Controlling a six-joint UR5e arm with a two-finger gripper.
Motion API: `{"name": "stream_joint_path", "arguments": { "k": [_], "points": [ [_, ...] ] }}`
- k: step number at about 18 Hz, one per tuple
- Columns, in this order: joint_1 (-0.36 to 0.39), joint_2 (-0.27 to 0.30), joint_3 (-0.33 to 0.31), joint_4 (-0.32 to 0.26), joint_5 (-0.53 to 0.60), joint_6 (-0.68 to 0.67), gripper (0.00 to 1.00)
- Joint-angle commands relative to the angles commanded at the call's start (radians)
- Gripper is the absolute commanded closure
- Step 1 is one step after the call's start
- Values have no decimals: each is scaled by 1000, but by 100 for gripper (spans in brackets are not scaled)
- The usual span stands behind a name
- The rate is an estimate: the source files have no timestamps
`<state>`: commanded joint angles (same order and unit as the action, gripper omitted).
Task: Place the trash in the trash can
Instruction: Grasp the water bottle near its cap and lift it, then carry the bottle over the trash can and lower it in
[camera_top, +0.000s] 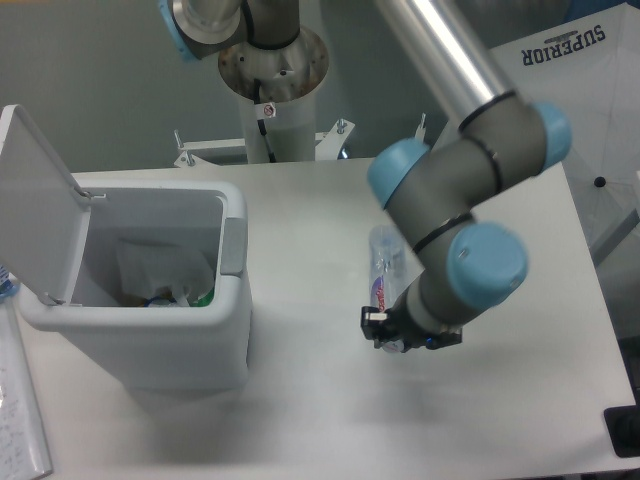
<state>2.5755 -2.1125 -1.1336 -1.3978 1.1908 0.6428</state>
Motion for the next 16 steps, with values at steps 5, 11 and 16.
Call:
{"name": "stream_joint_path", "arguments": {
  "k": [5,11,16],
  "points": [
    [31,51,0,141,-173,-3,100],
    [55,127,0,293,-341,-118,100],
    [52,189,0,342,-413,-166,100]
  ]
}}
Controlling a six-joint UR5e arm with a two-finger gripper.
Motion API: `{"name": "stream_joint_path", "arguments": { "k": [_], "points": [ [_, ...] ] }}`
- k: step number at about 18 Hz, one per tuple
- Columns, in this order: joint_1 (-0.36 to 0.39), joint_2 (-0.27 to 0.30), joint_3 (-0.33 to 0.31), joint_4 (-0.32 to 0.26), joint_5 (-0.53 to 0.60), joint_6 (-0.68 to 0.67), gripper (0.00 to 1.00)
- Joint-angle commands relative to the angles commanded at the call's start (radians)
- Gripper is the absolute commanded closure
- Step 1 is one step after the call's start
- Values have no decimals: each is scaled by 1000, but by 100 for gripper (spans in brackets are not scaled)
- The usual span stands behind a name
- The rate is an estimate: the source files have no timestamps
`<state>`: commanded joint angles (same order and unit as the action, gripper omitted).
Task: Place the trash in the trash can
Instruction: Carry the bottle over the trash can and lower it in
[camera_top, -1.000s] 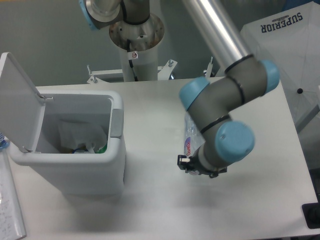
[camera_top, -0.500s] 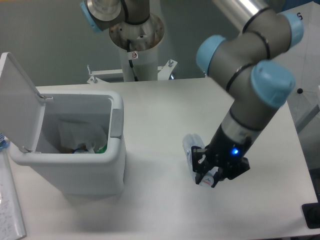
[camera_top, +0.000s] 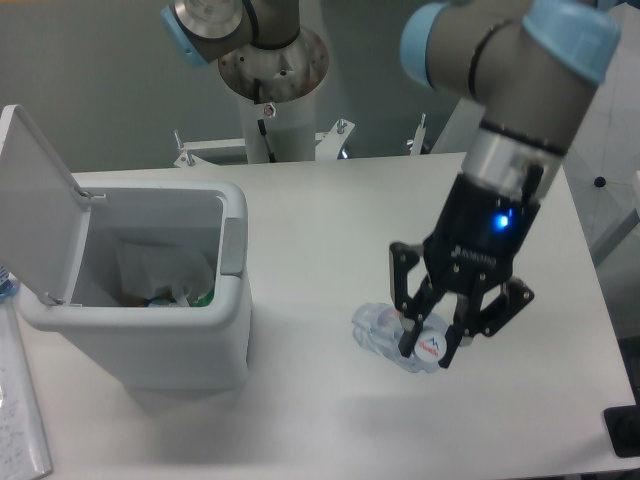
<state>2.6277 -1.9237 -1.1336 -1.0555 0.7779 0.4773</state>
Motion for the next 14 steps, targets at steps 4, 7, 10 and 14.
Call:
{"name": "stream_joint_path", "arguments": {
  "k": [4,7,10,14],
  "points": [
    [-11,64,-11,19,-67,-68,100],
    [-18,129,-26,19,-141,-109,100],
    [-38,189,-78,19,-215,-118,100],
    [-61,293,-224,25,-243,-91,100]
  ]
}}
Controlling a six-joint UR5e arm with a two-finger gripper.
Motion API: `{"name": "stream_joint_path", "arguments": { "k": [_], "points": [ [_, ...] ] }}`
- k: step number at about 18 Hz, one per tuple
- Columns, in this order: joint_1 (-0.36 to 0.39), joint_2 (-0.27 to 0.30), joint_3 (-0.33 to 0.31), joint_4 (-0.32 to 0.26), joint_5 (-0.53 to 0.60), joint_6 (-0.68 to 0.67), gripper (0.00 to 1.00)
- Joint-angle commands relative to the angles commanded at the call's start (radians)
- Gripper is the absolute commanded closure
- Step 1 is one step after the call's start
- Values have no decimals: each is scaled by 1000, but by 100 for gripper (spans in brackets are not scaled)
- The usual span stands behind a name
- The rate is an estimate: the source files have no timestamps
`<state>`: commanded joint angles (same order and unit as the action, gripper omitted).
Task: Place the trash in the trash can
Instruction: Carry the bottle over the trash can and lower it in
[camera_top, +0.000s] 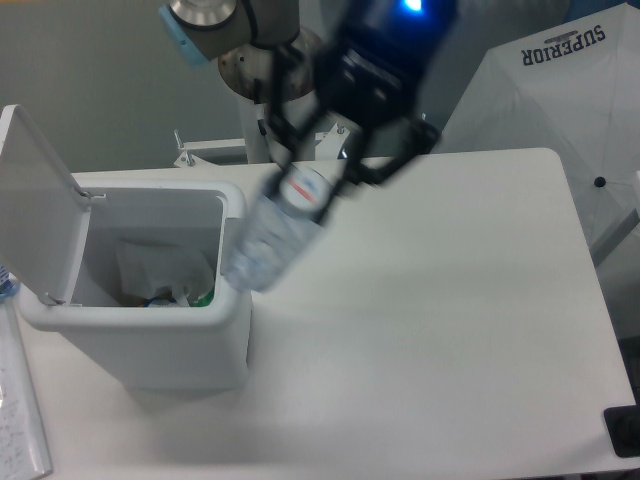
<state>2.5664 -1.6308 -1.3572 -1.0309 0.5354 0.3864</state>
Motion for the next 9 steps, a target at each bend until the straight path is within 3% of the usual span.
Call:
{"name": "stream_joint_path", "arguments": {
  "k": [4,6,9],
  "points": [
    [-37,57,-108,37,0,40,100],
    [-58,55,-131,44,0,45,100],
    [-87,46,-180,100,2,86,100]
  ]
}}
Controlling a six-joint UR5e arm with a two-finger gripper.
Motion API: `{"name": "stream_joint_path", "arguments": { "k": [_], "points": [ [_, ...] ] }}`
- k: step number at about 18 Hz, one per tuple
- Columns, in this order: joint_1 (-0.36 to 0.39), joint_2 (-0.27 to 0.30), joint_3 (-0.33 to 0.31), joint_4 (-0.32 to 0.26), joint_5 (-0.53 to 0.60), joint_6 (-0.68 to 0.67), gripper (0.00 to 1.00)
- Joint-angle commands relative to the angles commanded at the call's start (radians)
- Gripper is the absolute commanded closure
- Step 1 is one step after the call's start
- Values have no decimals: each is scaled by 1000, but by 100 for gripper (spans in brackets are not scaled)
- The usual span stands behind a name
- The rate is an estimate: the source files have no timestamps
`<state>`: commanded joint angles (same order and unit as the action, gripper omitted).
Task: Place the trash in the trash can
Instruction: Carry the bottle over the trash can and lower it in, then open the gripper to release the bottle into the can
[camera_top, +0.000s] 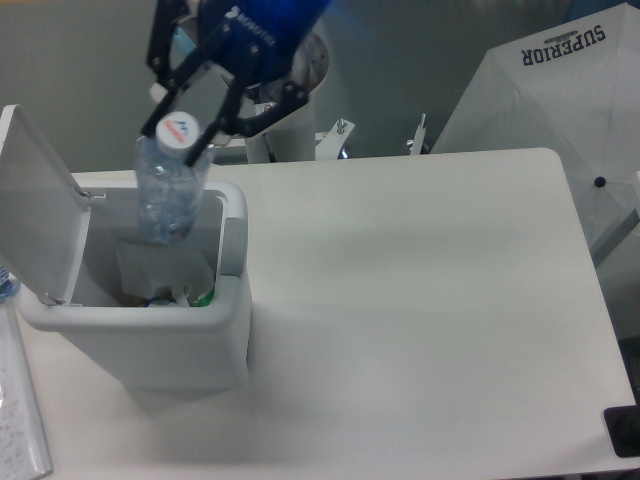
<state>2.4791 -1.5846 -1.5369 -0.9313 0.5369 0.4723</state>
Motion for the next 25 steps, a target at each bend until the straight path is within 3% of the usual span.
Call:
{"name": "stream_joint_path", "arguments": {
  "k": [4,7,8,9,10,11,15,18,25],
  "points": [
    [-28,5,-86,14,2,87,99],
    [-41,8,-138,14,3,155,88],
    [-43,6,-149,14,5,169,72],
    [-45,2,-158,14,5,189,47],
    [-45,-2,-166,14,5,213,11],
    [-45,-5,-170,14,5,238,0],
    [-32,-44,-166,11,11,252,0],
    [79,-54,-154,11,11,246,0],
    [236,-181,-8,9,11,230,0]
  ]
}}
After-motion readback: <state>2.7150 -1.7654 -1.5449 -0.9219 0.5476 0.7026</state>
